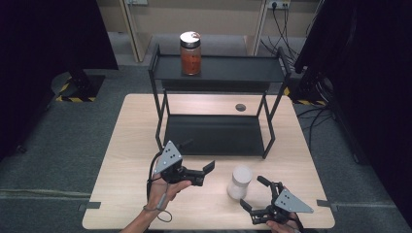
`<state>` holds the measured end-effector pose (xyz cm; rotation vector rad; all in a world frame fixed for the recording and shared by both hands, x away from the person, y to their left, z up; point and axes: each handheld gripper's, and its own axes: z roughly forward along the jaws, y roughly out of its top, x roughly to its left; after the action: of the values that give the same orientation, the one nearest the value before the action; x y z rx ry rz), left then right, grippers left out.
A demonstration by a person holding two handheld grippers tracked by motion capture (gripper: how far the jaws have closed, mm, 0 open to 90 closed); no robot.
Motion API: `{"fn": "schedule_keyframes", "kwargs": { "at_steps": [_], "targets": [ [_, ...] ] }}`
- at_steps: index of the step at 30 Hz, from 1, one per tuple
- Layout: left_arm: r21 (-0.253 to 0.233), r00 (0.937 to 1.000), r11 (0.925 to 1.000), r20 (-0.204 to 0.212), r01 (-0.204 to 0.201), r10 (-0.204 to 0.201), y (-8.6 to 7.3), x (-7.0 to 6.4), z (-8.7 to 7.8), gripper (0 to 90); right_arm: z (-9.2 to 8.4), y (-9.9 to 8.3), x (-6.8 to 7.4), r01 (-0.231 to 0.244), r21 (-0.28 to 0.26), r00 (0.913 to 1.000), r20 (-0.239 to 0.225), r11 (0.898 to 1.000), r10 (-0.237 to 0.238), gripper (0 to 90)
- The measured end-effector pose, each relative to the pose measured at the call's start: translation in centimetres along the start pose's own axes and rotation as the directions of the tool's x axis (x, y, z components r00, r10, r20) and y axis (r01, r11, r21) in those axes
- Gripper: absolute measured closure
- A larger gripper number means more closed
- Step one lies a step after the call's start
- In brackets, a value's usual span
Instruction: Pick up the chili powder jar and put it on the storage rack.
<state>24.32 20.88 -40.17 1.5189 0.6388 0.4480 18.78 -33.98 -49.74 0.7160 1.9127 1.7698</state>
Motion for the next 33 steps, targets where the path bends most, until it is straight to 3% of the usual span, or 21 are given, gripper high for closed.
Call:
{"fn": "schedule_keyframes", "kwargs": {
  "at_steps": [5,14,33],
  "targets": [
    [0.013,1.0000,0.9999,0.005,0.005,-0.005,-1.2,0.1,-0.2,0.2,0.0,0.0,0.0,0.000,0.000,1.0000,0.001,1.000,0.000,0.3],
    [-0.005,0.9996,1.0000,0.028,-0.008,0.008,-2.8,-0.3,-0.9,0.2,0.0,0.0,0.0,0.000,0.000,1.0000,0.000,1.000,0.000,0.3],
    [0.003,0.9993,0.9999,0.034,0.015,-0.015,-7.3,-0.5,-2.6,0.2,-0.1,0.0,0.0,0.000,-0.004,1.0000,0.003,1.000,0.000,0.3]
  ]
}}
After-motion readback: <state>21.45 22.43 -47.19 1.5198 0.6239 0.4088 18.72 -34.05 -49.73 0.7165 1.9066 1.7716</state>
